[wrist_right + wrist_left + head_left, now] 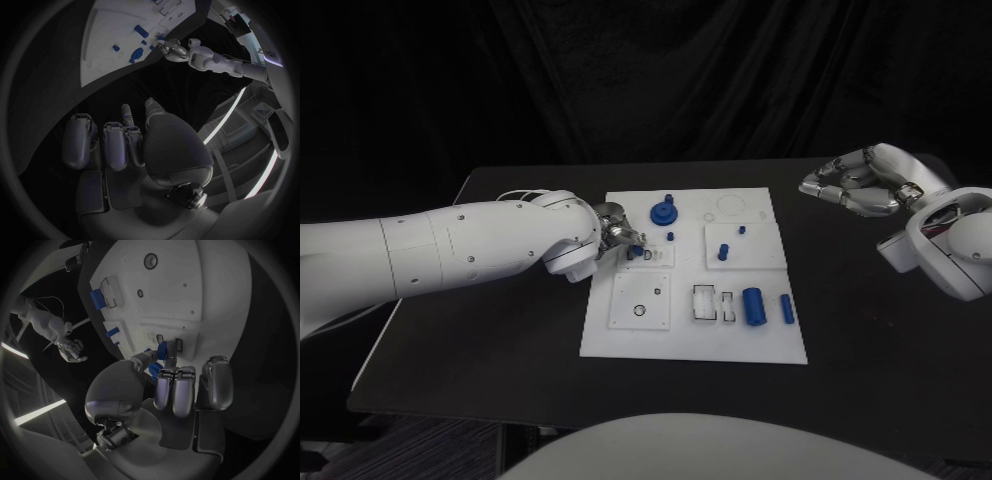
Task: Assemble the parts on the task board
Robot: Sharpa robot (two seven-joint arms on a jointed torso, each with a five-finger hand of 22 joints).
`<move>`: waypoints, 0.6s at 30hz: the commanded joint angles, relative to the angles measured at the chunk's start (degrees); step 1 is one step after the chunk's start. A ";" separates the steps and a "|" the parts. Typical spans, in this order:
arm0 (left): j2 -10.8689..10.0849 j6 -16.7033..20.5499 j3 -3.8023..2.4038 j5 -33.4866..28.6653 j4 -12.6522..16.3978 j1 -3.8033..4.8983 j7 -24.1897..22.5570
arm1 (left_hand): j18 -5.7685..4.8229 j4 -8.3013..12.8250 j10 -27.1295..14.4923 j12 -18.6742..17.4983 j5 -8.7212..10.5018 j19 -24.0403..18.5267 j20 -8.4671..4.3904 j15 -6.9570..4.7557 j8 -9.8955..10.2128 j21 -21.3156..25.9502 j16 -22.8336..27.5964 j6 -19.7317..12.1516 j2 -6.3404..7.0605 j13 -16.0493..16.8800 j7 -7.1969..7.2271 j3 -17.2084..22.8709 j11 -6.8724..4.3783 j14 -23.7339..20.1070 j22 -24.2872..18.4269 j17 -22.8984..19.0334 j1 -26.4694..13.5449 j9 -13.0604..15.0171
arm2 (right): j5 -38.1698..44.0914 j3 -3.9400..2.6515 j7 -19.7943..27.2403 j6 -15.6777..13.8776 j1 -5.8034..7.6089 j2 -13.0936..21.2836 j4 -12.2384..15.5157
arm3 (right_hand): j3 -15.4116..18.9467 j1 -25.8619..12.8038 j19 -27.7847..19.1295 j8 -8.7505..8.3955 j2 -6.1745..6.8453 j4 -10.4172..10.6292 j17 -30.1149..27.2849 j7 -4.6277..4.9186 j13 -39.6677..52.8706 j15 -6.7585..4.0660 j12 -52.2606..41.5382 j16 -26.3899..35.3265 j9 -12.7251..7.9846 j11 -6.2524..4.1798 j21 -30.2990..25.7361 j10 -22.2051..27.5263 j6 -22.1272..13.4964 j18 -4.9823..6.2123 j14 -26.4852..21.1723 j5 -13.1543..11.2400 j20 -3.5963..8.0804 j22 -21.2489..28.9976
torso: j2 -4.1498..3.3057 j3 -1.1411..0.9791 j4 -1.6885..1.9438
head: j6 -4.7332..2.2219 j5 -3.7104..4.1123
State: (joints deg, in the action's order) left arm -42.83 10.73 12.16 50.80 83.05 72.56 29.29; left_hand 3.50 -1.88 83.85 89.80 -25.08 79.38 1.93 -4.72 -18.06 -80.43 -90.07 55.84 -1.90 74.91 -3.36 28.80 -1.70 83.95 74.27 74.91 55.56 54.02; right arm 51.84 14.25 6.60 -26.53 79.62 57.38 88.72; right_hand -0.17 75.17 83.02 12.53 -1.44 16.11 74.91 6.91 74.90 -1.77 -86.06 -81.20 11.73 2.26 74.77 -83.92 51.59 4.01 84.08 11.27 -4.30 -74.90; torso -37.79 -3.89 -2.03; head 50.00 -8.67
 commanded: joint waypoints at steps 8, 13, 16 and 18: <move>-0.01 5.44 -0.06 0.33 0.44 -1.19 -5.02 | 0.66 -0.66 6.15 0.20 0.37 -0.01 -0.40 -0.34 -0.40 0.28 0.07 1.65 -0.01 15.09 1.42 -0.04 -0.49 6.05 -0.26 15.09 -0.79 0.34 | -0.02 -0.05 -1.32 0.22 -0.15 0.22 0.25 | 0.28 0.46 -0.21 -0.32 0.02 -0.06 7.16 -0.03 8.14 -0.06 0.20 0.34 -0.06 0.05 -0.25 0.37 0.38 0.11 3.65 0.01 0.02 -5.20 | 0.04 -0.04 -0.19 | 0.00 -0.23; 0.00 5.76 -0.06 0.33 0.50 -1.39 -5.50 | 0.67 -0.72 6.15 0.20 0.38 -0.04 -0.41 -0.34 -0.40 0.31 0.07 1.64 -0.01 15.09 1.42 -0.05 -0.50 6.05 -0.31 15.09 -0.81 0.36 | -0.12 -0.05 -1.40 0.33 -0.15 0.23 0.26 | 0.28 0.46 -0.21 -0.32 0.02 -0.06 7.16 -0.03 8.14 -0.06 0.20 0.34 -0.06 0.05 -0.25 0.37 0.38 0.11 3.65 0.01 0.02 -5.20 | 0.05 -0.01 -0.08 | 0.00 -0.11; -0.02 5.68 -0.06 0.33 0.55 -1.46 -5.59 | 0.76 -0.74 6.15 0.20 0.37 -0.29 -0.42 -0.35 -0.38 0.56 0.07 1.57 -0.02 15.09 1.44 -0.02 -0.51 6.05 -0.68 15.09 -0.76 0.40 | -0.18 -0.05 -1.49 0.44 -0.15 0.23 0.25 | 0.28 0.46 -0.21 -0.32 0.02 -0.06 7.16 -0.03 8.14 -0.06 0.20 0.34 -0.06 0.05 -0.25 0.37 0.38 0.11 3.65 0.01 0.02 -5.20 | 0.04 -0.02 -0.08 | 0.00 -0.17; 0.00 5.45 -0.06 0.33 0.56 -1.53 -5.48 | 0.80 -0.78 6.15 0.20 0.36 -0.39 -0.43 -0.36 -0.36 0.66 0.07 1.50 -0.02 15.09 1.45 0.00 -0.52 6.05 -0.82 15.09 -0.72 0.44 | -0.21 -0.05 -1.56 0.51 -0.15 0.26 0.26 | 0.28 0.46 -0.21 -0.32 0.02 -0.06 7.16 -0.03 8.14 -0.06 0.20 0.34 -0.06 0.05 -0.25 0.37 0.38 0.11 3.65 0.01 0.02 -5.20 | 0.05 -0.02 -0.03 | 0.00 -0.15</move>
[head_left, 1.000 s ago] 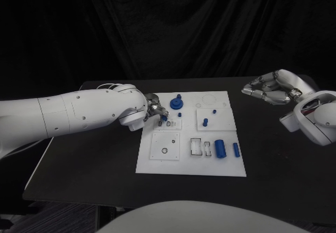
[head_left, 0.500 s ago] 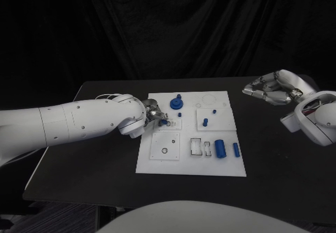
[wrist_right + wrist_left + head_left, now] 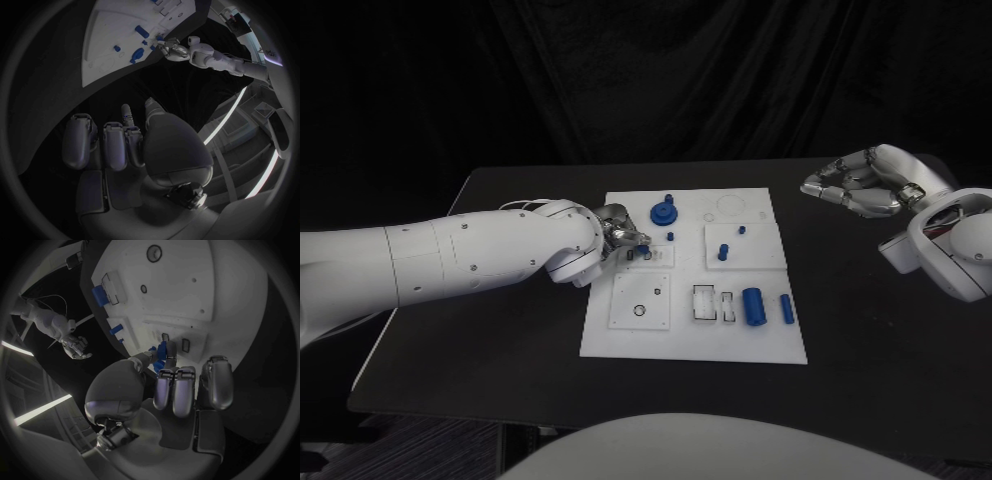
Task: Assemble the parts on the task board
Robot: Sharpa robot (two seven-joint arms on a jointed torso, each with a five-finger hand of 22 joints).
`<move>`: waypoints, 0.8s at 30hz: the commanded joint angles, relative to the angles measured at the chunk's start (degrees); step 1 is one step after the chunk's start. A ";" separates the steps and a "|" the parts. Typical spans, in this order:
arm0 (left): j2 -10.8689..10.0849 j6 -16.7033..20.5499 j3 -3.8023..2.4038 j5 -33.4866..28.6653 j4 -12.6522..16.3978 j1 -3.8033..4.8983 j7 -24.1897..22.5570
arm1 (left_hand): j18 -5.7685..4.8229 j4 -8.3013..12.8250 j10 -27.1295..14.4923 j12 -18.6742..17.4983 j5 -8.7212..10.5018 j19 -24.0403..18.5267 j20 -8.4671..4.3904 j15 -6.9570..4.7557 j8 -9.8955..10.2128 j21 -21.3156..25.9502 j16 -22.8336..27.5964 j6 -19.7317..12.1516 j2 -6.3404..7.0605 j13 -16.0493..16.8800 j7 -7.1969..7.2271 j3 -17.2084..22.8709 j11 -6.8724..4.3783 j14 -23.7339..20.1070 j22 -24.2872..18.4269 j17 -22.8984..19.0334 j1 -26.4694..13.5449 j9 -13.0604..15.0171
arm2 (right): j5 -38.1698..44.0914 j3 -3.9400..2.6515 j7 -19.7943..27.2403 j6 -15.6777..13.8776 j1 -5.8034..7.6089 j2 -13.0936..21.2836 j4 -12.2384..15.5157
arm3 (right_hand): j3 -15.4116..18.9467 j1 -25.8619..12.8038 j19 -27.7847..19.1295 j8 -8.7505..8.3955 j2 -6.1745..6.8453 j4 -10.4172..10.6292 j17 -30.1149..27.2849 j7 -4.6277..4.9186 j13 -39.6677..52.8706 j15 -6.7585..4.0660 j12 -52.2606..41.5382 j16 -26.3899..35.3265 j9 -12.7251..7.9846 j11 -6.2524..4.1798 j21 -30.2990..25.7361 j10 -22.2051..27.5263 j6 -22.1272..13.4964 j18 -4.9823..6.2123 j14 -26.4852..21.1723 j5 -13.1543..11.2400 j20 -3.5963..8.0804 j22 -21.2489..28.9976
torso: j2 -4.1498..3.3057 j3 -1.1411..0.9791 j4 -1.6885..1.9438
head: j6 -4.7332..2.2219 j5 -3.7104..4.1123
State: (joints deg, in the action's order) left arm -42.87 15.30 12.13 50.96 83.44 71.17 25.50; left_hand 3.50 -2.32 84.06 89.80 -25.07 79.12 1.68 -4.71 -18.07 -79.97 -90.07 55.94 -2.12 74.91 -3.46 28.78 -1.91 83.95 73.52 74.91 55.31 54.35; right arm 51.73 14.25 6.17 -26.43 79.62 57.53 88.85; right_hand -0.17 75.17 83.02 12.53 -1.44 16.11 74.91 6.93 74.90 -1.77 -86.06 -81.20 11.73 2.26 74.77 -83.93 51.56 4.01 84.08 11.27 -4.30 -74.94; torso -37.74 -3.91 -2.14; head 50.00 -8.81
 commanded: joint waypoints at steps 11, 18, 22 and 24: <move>-0.03 -1.22 -0.03 0.18 0.30 -0.37 -0.84 | 0.90 -0.47 5.94 0.20 0.47 -0.42 -0.23 -0.39 -0.24 0.52 0.07 1.11 0.33 15.09 1.52 0.01 -0.31 6.05 -0.47 15.09 -0.34 0.27 | -0.13 -0.04 -1.48 0.75 -0.16 0.18 0.16 | 0.32 0.47 -0.24 -0.33 0.02 -0.03 7.08 -0.06 8.06 -0.07 0.26 0.43 -0.10 0.05 -0.32 0.44 0.47 0.12 3.62 0.02 0.02 -5.14 | -0.07 0.06 0.14 | 0.00 0.01; 0.12 -2.11 -0.03 0.18 -0.04 -0.64 -0.27 | 0.89 -0.66 5.94 0.20 0.95 -0.45 -0.24 -0.39 -0.20 0.60 0.07 1.02 0.43 15.09 1.50 -0.09 -0.30 6.05 -0.48 15.09 -0.28 0.40 | -0.13 -0.04 -1.70 1.00 -0.16 0.13 0.08 | 0.34 0.50 -0.30 -0.34 0.01 -0.03 7.04 -0.07 8.01 -0.07 0.29 0.49 -0.12 0.04 -0.47 0.49 0.49 0.15 3.60 0.04 0.02 -5.06 | -0.09 0.10 0.24 | 0.00 0.04; 0.20 -2.42 -0.03 0.18 -0.28 -0.91 -0.07 | 0.91 -0.82 5.94 0.20 1.33 -0.51 -0.25 -0.39 -0.16 0.69 0.07 0.95 0.45 15.09 1.49 -0.16 -0.29 6.05 -0.55 15.09 -0.25 0.48 | -0.13 -0.04 -1.79 1.13 -0.16 0.08 0.05 | 0.34 0.50 -0.30 -0.34 0.01 -0.03 7.04 -0.07 8.01 -0.07 0.29 0.49 -0.12 0.04 -0.47 0.49 0.49 0.15 3.60 0.04 0.02 -5.06 | -0.10 0.11 0.21 | 0.00 0.07; 0.23 -2.51 -0.03 0.18 -0.36 -1.07 -0.03 | 0.91 -1.06 5.94 0.20 1.95 -0.54 -0.25 -0.38 -0.09 0.77 0.07 0.84 0.49 15.09 1.46 -0.29 -0.27 6.05 -0.59 15.09 -0.23 0.59 | -0.14 -0.04 -1.84 1.19 -0.16 0.08 0.04 | 0.35 0.51 -0.33 -0.35 0.01 -0.03 6.98 -0.07 7.97 -0.07 0.32 0.55 -0.13 0.04 -0.53 0.52 0.49 0.17 3.58 0.05 0.02 -5.02 | -0.10 0.11 0.23 | 0.00 0.16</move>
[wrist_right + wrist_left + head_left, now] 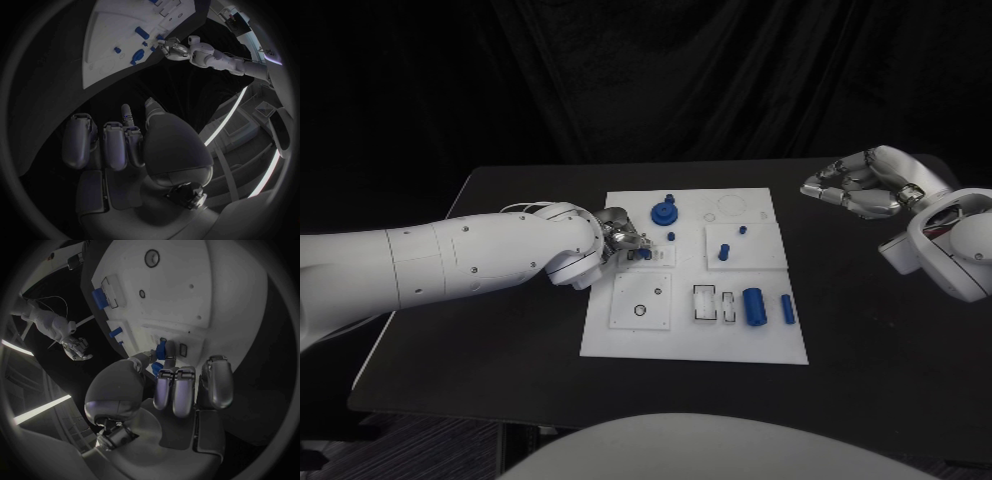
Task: Assemble the parts on the task board
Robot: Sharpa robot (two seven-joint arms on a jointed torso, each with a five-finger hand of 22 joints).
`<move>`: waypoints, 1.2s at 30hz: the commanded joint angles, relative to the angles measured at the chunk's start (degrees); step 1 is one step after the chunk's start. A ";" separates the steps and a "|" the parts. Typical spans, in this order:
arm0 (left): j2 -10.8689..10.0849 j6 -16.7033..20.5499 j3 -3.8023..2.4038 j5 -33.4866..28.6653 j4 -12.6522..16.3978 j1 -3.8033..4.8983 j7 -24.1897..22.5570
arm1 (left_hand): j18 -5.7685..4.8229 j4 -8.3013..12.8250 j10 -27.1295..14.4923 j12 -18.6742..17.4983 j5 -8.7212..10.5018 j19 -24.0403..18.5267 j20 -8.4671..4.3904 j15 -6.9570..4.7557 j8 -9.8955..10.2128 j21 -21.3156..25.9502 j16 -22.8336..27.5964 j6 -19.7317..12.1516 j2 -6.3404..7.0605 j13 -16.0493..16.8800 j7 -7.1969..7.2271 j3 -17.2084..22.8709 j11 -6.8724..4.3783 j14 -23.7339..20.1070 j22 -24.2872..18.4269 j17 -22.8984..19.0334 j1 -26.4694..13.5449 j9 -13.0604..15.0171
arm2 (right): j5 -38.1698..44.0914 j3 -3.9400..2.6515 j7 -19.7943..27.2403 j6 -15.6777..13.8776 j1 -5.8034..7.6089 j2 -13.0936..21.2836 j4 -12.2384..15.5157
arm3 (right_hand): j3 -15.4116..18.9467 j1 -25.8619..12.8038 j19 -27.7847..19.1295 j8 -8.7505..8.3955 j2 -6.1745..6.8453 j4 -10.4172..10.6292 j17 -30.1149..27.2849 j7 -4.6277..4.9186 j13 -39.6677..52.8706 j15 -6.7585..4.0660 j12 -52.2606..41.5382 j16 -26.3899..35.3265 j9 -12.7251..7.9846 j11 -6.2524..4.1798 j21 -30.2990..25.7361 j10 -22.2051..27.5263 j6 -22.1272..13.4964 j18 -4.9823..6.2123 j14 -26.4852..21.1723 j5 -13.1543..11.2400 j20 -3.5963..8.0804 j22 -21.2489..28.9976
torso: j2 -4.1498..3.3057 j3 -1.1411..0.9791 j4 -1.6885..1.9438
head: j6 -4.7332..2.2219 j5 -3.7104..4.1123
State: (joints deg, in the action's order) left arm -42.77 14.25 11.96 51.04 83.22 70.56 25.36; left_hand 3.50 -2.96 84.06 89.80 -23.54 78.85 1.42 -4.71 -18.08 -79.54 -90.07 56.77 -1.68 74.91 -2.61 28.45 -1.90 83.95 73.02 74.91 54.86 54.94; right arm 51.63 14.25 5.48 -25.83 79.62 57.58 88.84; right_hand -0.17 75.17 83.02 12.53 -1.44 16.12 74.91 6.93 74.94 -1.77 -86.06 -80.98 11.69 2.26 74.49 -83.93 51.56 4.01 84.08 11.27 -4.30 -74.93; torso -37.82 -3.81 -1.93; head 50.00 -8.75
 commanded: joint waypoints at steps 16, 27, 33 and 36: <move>0.21 -1.17 0.15 0.10 -0.32 -1.25 0.20 | 1.05 -3.53 5.94 0.20 8.58 -0.64 0.20 -0.16 0.97 1.09 0.07 -0.56 0.17 15.09 0.33 -3.00 0.00 6.05 -0.55 15.09 -0.03 0.18 | -0.42 -0.04 -1.53 1.27 -0.19 -0.11 -0.20 | 0.37 0.54 -0.48 -0.37 0.00 -0.03 6.82 -0.07 7.76 -0.07 0.43 0.52 -0.12 0.04 -0.57 0.69 0.50 0.25 3.52 0.08 0.02 -4.85 | 0.01 0.05 -0.05 | 0.00 -0.13; 0.27 -2.14 0.15 0.11 -0.61 -1.55 1.59 | 1.10 -8.10 5.94 0.20 13.35 -0.67 0.64 0.36 3.58 1.58 0.07 -0.81 1.41 15.09 -0.37 -9.59 0.63 6.05 -0.56 15.09 -0.94 -1.23 | -0.50 -0.04 -2.08 1.95 -0.24 -0.05 -0.28 | 0.38 0.54 -0.56 -0.39 -0.02 -0.02 6.69 -0.07 7.67 -0.07 0.48 0.68 -0.13 0.04 -0.74 0.77 0.51 0.29 3.47 0.10 0.02 -4.74 | -0.02 0.02 0.03 | 0.00 0.00; 0.07 -2.99 0.14 1.00 -0.73 -1.61 2.73 | 1.11 -9.99 5.94 0.20 14.95 -0.55 0.76 0.41 4.46 1.66 0.07 -0.34 2.14 15.09 -0.38 -13.36 0.66 6.05 -0.37 15.09 -1.73 -1.71 | -0.51 -0.04 -2.57 2.57 -0.26 -0.08 -0.41 | 0.39 0.54 -0.64 -0.39 -0.03 -0.01 6.58 -0.07 7.51 -0.07 0.59 0.80 -0.15 0.04 -0.91 0.92 0.53 0.33 3.43 0.17 0.02 -4.64 | -0.06 0.07 -0.02 | 0.00 -0.06; -0.05 -3.47 0.14 1.28 -0.74 -1.63 3.18 | 1.09 -10.27 5.94 0.20 15.13 -0.48 0.75 0.41 4.57 1.63 0.07 -0.21 2.06 15.09 -0.36 -13.86 0.66 6.05 -0.26 15.09 -1.76 -1.76 | -0.51 -0.04 -2.72 2.76 -0.26 -0.09 -0.48 | 0.40 0.59 -0.68 -0.40 -0.05 -0.03 6.55 -0.08 7.48 -0.06 0.61 0.85 -0.17 0.04 -1.00 0.95 0.56 0.35 3.41 0.32 0.02 -4.60 | -0.05 0.07 -0.05 | 0.00 -0.12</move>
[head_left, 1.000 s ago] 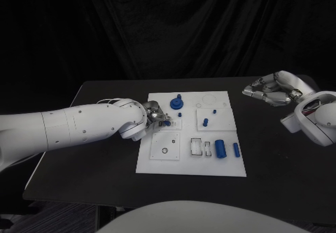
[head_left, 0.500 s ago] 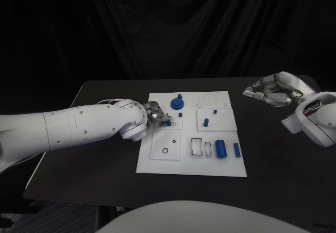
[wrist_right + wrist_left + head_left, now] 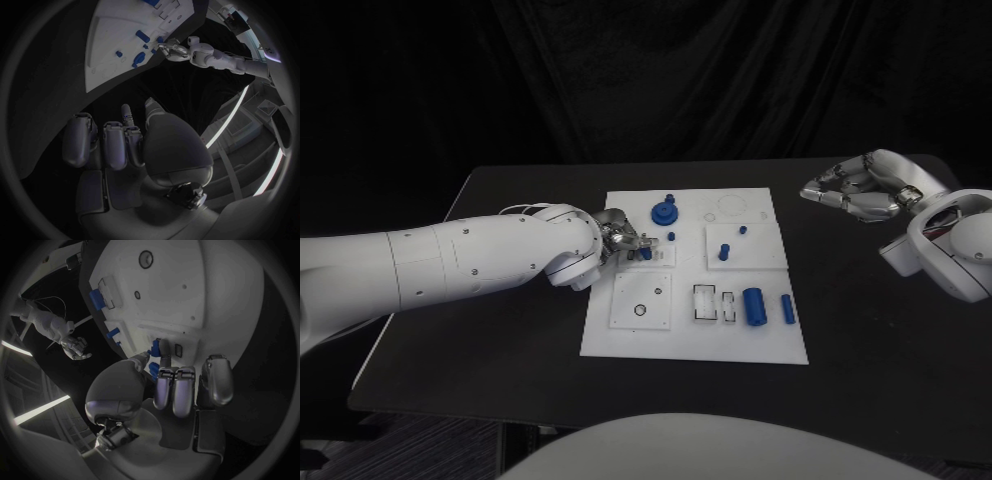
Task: Assemble the parts on the task board
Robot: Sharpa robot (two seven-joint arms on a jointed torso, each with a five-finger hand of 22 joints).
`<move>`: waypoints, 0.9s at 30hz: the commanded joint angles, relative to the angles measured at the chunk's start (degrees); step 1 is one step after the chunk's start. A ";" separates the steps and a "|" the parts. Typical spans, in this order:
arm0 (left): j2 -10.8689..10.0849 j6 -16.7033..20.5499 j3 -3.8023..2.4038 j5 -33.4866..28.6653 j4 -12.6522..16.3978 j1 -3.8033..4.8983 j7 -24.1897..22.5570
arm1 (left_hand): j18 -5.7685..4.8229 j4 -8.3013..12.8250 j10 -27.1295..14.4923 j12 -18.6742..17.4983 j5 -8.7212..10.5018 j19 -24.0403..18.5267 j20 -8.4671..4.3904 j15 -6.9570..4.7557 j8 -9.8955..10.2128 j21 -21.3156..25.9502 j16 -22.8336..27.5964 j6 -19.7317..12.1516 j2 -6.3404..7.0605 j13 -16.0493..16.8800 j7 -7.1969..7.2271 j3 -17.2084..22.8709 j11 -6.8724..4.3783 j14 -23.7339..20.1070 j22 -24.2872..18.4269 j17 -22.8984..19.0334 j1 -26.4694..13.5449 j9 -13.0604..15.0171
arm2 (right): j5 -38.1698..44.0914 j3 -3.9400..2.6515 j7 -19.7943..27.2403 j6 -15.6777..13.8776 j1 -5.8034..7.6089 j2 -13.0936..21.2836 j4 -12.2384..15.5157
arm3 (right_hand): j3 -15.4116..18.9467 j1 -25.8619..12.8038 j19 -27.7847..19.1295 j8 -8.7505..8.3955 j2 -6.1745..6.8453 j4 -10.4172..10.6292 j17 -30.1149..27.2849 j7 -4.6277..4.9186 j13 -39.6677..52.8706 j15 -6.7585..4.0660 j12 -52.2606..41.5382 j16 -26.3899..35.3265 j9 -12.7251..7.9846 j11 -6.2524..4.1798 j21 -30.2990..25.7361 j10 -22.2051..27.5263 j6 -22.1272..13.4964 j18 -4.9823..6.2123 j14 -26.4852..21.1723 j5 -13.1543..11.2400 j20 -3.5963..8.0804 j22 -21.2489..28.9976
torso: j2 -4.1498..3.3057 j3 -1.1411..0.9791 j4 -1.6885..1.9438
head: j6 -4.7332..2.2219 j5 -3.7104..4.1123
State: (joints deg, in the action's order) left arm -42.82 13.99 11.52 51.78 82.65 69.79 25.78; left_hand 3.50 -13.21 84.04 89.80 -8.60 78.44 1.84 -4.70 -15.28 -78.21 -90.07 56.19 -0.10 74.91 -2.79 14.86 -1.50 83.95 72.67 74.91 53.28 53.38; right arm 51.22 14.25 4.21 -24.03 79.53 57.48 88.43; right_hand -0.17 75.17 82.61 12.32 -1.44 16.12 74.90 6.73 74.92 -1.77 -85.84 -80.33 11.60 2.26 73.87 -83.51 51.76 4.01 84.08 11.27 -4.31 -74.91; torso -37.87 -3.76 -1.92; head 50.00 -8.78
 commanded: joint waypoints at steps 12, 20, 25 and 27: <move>-0.30 -3.72 0.58 0.77 0.06 -0.90 1.56 | 0.90 -3.10 5.96 0.20 -0.11 0.72 -0.89 -0.92 -7.01 0.09 0.07 0.96 -1.82 15.09 1.73 -6.84 -1.34 6.05 1.37 15.09 1.81 12.86 | -0.11 -0.04 -1.73 1.45 -0.28 -0.01 -0.17 | 0.43 0.55 -0.40 -0.21 -0.15 0.04 6.40 0.13 7.33 -0.06 0.51 0.38 -0.12 0.04 -0.67 0.70 0.41 0.41 3.34 0.61 0.02 -4.48 | 0.02 -0.04 0.02 | 0.00 0.03; -0.50 -4.30 0.58 0.78 0.12 -0.90 -0.68 | 0.85 -3.41 5.96 0.20 -0.49 0.91 -1.19 -1.23 -10.31 0.13 0.07 0.01 -3.43 15.09 2.16 -9.85 -1.70 6.05 1.81 15.09 0.74 18.50 | -0.11 -0.04 -1.85 1.60 -0.33 -0.05 -0.25 | 0.45 0.47 -0.45 -0.22 -0.20 0.10 6.37 0.13 7.28 -0.06 0.54 0.42 -0.13 0.04 -0.79 0.75 0.43 0.43 3.32 0.67 0.02 -4.41 | 0.03 -0.01 -0.02 | 0.00 0.00; -0.57 -4.82 0.58 0.78 0.04 -0.90 -1.35 | 0.81 -3.40 5.96 0.20 -1.20 1.00 -1.29 -1.35 -11.35 0.10 0.07 -0.16 -4.26 15.09 2.35 -10.59 -1.85 6.05 2.05 15.09 0.80 20.28 | -0.11 -0.04 -1.93 1.70 -0.34 -0.11 -0.29 | 0.46 0.44 -0.46 -0.23 -0.24 0.14 6.37 0.13 7.28 -0.06 0.55 0.42 -0.14 0.04 -0.80 0.75 0.44 0.43 3.32 0.70 0.02 -4.41 | 0.04 -0.02 -0.06 | 0.00 -0.10; -0.67 -4.27 0.58 0.78 0.10 -0.90 -1.90 | 0.82 -3.43 5.96 0.20 -2.41 0.95 -1.35 -1.40 -11.66 0.17 0.07 -0.45 -4.91 15.09 2.41 -10.84 -1.90 6.05 2.07 15.09 0.88 21.08 | -0.11 -0.04 -1.94 1.71 -0.35 -0.09 -0.28 | 0.47 0.35 -0.49 -0.24 -0.32 0.20 6.32 0.13 7.14 -0.05 0.63 0.48 -0.16 0.05 -0.87 0.88 0.46 0.45 3.29 0.74 0.02 -4.37 | 0.04 -0.02 -0.03 | 0.00 -0.10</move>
State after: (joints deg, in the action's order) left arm -43.51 12.09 11.71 52.73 82.63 69.51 24.77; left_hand 3.50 -16.58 84.05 89.80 -10.66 79.47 0.81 -5.80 -26.74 -78.22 -90.07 55.97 -4.62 74.91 -0.51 4.35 -2.95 84.00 74.69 74.91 54.15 74.19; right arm 51.14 14.25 3.30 -22.80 79.35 57.38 88.17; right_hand -0.01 75.17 82.61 12.32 -1.44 16.27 74.91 6.73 74.91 -1.77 -85.49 -80.10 11.49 2.25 73.21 -83.10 51.76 4.01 84.08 11.76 -4.31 -74.91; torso -37.84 -3.78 -1.94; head 50.00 -8.85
